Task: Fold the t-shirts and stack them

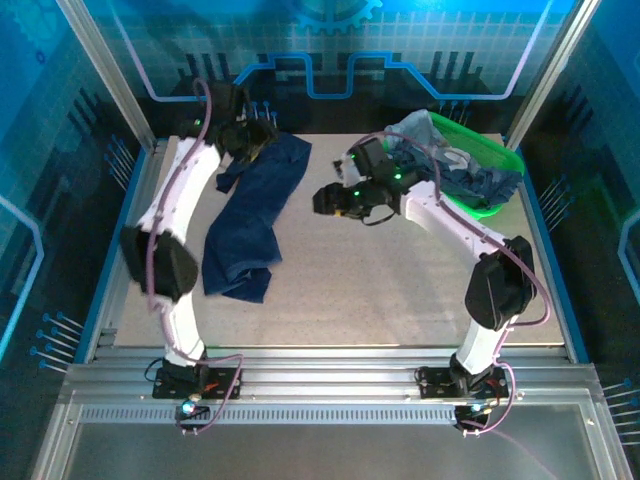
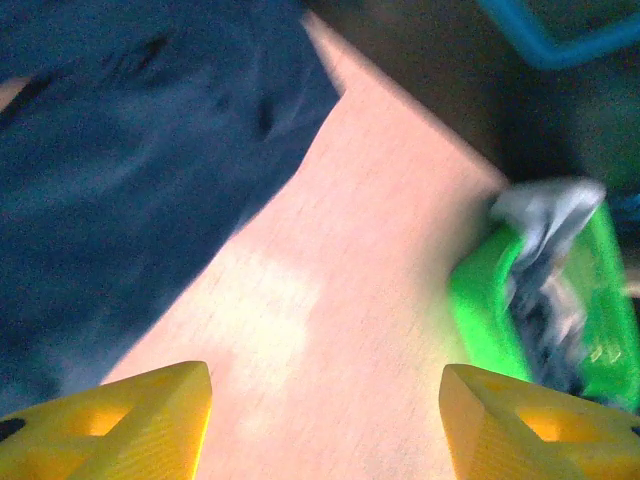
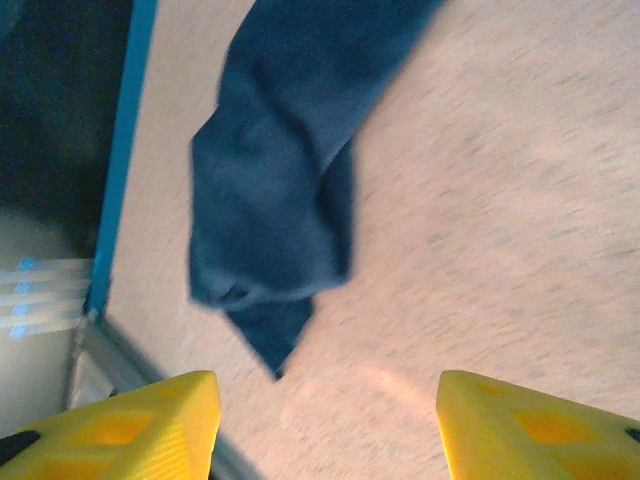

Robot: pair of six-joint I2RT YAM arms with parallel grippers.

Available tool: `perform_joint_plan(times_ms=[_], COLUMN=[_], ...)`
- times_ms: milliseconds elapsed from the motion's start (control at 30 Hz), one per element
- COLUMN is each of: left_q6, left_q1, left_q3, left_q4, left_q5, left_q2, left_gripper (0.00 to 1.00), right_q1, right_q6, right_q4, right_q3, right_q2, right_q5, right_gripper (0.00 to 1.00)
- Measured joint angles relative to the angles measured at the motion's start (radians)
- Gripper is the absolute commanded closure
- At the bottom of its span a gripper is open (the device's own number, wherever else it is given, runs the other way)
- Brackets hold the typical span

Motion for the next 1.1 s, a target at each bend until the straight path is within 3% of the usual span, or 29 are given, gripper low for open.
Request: perform_joint_plan(times_ms=[100,200,267,467,533,567,600,633,867,1100], left_q6=[-0.042,-0.117,-0.143,-0.116,-0.087,-0.075,-0.053,-0.034,0.113,0.211], left_q1=[-0.096,-0.159,-0.170,-0.195,-0.196,-0.196,-0.196,-0.196,-0.223,-0.476], left_q3=[-0.289,-0.544,-0.626,-0.636,-0.629,-0.616,-0.598,-0.584,-0.552,-0.627], left_q4=[-0.013,-0.015,-0.019,-0.034,-0.038,-0.043,-0.044,-0.041,-0.004,0.048], left_q5=[-0.021,0.006,0.014,-0.068,-0.106,-0.126,-0.153,-0.179,-0.278,-0.290], left_q2=[-0.221,-0.303,-0.245,0.013,0.042,0.055,0.071,0.079,0.038,-0.293], left_gripper=[0.36,0.34,0.33,0.34,0.52,0.67,0.89,1.00,1.00,1.00], right_q1=[-0.022,-0.018,-0.018,-0.018,-0.019,-0.021,-0.022,-0.024,-0.063,-0.109], right_q6=[0.010,0.026,0.034,0.055,0.057,0.060,0.063,0.068,0.103,0.132], right_q4=[-0.002,-0.006,-0.010,-0.038,-0.038,-0.038,-0.035,-0.030,0.014,0.090], right_q3=[0.071,0.164,0.207,0.238,0.239,0.238,0.235,0.226,0.105,0.047], right_q2=[0.064,0.168,0.230,0.300,0.300,0.300,0.300,0.298,0.254,0.203], right_q5=[0.058,0.085,0.098,0.101,0.100,0.098,0.098,0.097,0.095,0.126], right_gripper=[0.41,0.42,0.41,0.42,0.43,0.44,0.45,0.46,0.54,0.53])
